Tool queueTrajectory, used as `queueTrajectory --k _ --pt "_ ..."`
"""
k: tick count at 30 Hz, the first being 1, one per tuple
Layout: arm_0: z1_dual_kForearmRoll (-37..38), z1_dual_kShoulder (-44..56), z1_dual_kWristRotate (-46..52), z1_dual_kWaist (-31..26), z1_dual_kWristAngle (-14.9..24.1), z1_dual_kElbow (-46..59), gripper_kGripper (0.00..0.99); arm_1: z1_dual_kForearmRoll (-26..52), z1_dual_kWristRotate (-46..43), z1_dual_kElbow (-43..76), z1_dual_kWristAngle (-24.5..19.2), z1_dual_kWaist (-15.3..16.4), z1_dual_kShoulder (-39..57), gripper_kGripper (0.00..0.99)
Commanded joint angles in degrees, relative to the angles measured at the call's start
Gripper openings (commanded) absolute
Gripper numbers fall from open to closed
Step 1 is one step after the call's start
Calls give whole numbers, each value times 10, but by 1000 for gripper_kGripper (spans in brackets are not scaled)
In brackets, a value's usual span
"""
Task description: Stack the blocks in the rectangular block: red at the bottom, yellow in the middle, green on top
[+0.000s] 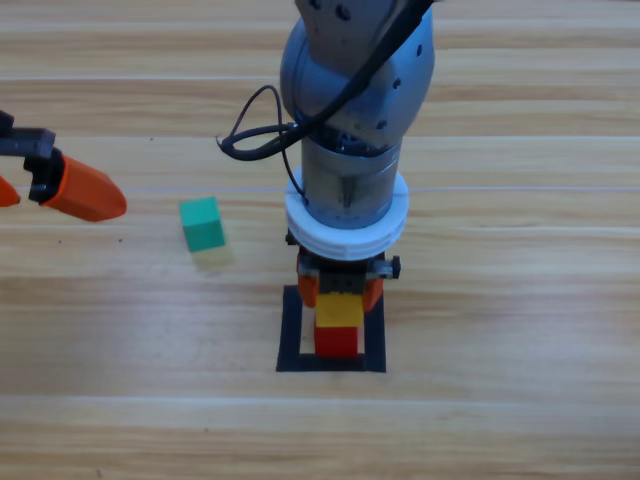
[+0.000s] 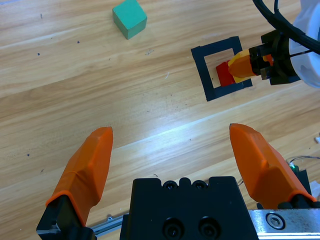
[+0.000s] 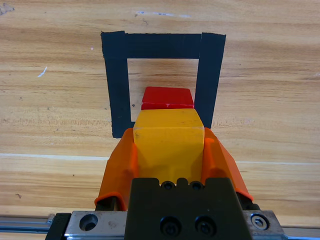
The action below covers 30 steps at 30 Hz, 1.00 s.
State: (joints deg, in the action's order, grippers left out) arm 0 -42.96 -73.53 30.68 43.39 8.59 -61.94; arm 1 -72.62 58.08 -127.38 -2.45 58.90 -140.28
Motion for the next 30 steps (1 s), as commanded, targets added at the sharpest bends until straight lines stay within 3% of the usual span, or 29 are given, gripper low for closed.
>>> queueTrajectory --k 1,3,4,5,13,23,25,30 --pt "-5 -14 5 -9 -4 9 990 -7 5 -7 -5 19 -40 198" --pt "-4 -14 5 -9 -5 9 990 -7 4 -12 -5 19 -43 566" --pt "-4 -14 5 -9 -4 9 990 -8 4 -12 -6 19 -43 847" --pt "-4 -14 5 -9 -4 9 990 -8 5 -9 -9 19 -40 974" --pt "-4 -19 5 -9 -4 8 990 -7 -9 -15 -24 19 5 990" --pt "-2 -79 47 -38 16 -53 988 8 -70 21 -92 39 187 990" --pt "-2 -108 64 -52 17 -70 988 43 -82 88 -97 39 236 990" --pt "-8 -209 90 -81 16 -128 988 260 -118 383 -85 26 427 990"
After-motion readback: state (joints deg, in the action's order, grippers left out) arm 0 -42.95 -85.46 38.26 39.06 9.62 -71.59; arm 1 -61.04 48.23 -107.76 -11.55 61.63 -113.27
